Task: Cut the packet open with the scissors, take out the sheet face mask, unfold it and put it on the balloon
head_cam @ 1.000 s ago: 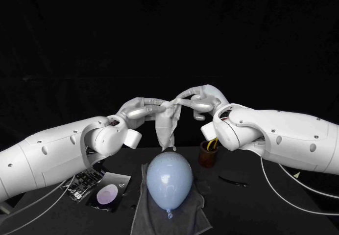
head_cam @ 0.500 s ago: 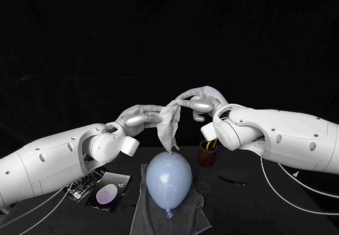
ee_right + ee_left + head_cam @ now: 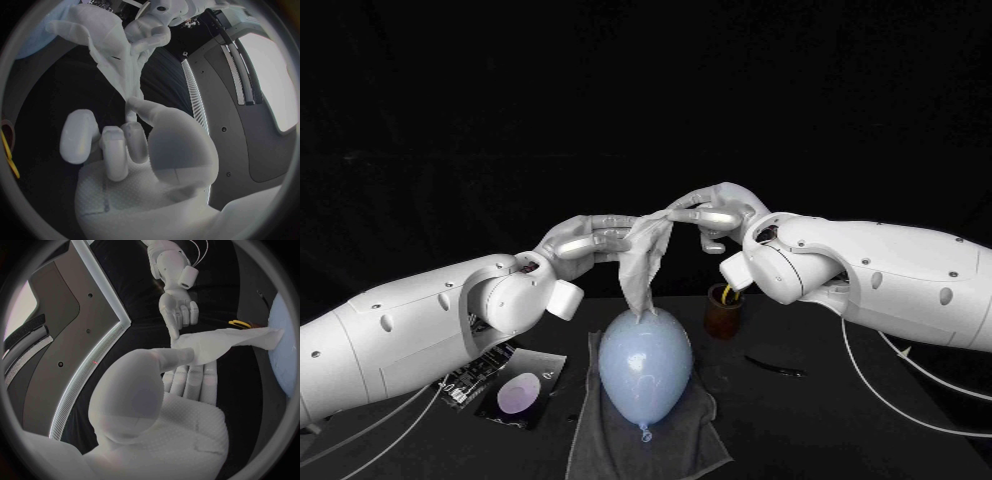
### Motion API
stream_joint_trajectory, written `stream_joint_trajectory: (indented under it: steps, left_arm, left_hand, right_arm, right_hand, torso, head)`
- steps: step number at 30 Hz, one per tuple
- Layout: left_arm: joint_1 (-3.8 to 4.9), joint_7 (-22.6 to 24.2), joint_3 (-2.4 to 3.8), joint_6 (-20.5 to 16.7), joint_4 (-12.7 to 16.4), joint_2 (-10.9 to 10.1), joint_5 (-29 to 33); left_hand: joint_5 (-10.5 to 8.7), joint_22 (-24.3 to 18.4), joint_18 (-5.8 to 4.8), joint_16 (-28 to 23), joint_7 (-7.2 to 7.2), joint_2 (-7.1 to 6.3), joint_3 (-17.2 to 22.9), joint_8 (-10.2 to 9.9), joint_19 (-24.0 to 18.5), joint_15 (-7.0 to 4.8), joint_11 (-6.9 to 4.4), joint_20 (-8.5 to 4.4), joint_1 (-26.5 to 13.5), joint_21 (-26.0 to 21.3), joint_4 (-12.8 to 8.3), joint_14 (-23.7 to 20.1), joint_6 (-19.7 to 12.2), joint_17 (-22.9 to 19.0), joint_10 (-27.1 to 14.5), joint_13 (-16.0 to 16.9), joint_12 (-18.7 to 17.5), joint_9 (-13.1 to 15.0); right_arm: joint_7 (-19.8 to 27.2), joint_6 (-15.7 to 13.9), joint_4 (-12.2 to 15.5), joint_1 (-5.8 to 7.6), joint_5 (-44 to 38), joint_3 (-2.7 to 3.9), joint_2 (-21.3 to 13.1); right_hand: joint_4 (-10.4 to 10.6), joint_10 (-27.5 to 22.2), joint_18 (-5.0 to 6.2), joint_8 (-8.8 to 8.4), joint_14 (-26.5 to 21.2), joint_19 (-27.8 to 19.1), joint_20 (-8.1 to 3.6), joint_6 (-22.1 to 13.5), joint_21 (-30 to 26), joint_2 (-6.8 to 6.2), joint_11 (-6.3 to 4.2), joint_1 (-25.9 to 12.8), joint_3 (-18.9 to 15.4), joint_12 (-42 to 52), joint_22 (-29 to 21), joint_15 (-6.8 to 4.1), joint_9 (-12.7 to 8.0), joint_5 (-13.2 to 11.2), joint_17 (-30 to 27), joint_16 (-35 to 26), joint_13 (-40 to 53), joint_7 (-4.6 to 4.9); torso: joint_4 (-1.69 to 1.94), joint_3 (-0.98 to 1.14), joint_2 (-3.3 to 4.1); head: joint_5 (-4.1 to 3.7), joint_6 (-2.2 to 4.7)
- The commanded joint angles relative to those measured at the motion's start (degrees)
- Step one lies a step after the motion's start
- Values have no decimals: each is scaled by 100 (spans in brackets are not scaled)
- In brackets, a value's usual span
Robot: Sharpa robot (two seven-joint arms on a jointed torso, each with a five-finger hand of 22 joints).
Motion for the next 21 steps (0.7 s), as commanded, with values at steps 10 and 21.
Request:
stream_joint_trajectory:
  steps: [10, 21]
  left_arm:
    - [-8, 32, 2, 393, 50, -18, 37]
    - [-10, -105, 3, 672, 80, -50, 38]
  left_hand:
    - [16, -177, 108, 670, -115, -55, 715, -100, 21, -96, -140, 146, -159, -163, -180, -135, -363, 193, -703, 1, 1, -34]
    - [17, -297, 110, 1501, -164, -179, 1102, -358, 66, -124, -199, 168, -275, -268, -161, -514, -1081, 475, -1790, -51, -54, -191]
  right_arm:
    - [-807, 718, -47, -31, -407, -27, -47]
    - [-821, 733, -33, -40, -431, -33, -56]
  right_hand:
    - [241, 129, 22, 187, 603, -10, -30, 85, -9, -33, -23, -451, 216, 42, 905, -68, -27, 502, 1505, 23, 823, -20]
    - [943, 169, 17, 222, 603, 4, -44, 187, 13, -314, -43, -1438, -521, 81, 909, -84, -126, 381, 1505, 23, 871, -50]
  torso:
    - [-2, 2, -1]
    - [-1, 1, -1]
  head:
    - [-1, -15]
    - [-9, -8]
